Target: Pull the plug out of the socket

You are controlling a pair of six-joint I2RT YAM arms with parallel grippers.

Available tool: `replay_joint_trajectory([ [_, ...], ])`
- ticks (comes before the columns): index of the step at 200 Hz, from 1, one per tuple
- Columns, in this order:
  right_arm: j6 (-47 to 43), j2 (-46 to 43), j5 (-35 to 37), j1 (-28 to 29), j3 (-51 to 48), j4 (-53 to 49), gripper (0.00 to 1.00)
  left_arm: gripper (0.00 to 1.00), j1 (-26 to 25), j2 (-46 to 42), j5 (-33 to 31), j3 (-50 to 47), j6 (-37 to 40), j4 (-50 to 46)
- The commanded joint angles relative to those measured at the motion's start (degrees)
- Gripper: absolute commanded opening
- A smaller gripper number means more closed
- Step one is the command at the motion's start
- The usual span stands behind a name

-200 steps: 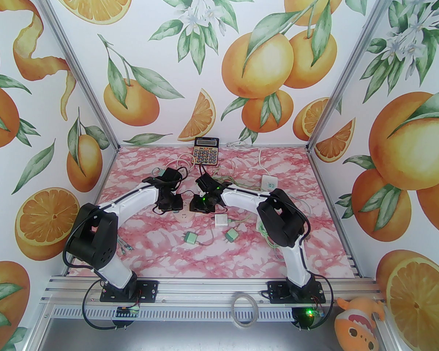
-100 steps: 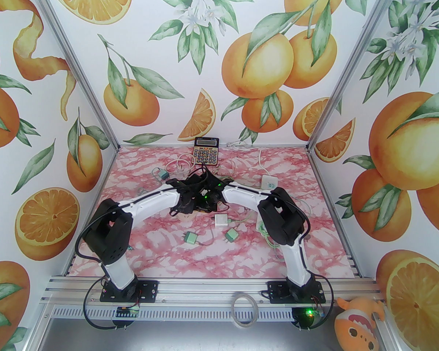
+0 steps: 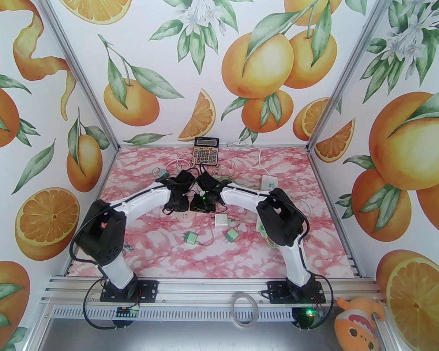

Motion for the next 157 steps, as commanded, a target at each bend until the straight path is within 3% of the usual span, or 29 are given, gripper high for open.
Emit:
replay_joint_trajectory([
  [1, 0.5, 2.3, 5.8, 0.4, -3.3, -1.4, 0.30, 0.09, 2.7, -3.6, 7.6, -2.4, -1.3, 2.1],
  [37, 0.7, 1.9, 5.6, 0.4, -2.8, -0.9, 0.30, 0.09, 2.6, -3.7, 6.6, -1.9, -1.0, 0.9],
  [90, 0.4, 0.4, 6.4, 0.4, -1.9, -1.9, 0.33, 0.11, 2.6, -5.1, 0.2, 3.0, 1.8, -3.7],
  [115, -1.4, -2.6, 8.1, 0.4, -0.3, -3.3, 0.41, 0.11, 2.6, -5.0, -1.9, 5.6, 3.1, -5.2],
  [157, -5.3, -9.9, 12.6, 0.4, 0.9, -4.6, 0.65, 0.10, 2.9, -4.4, -4.1, 9.7, 5.4, -6.7],
])
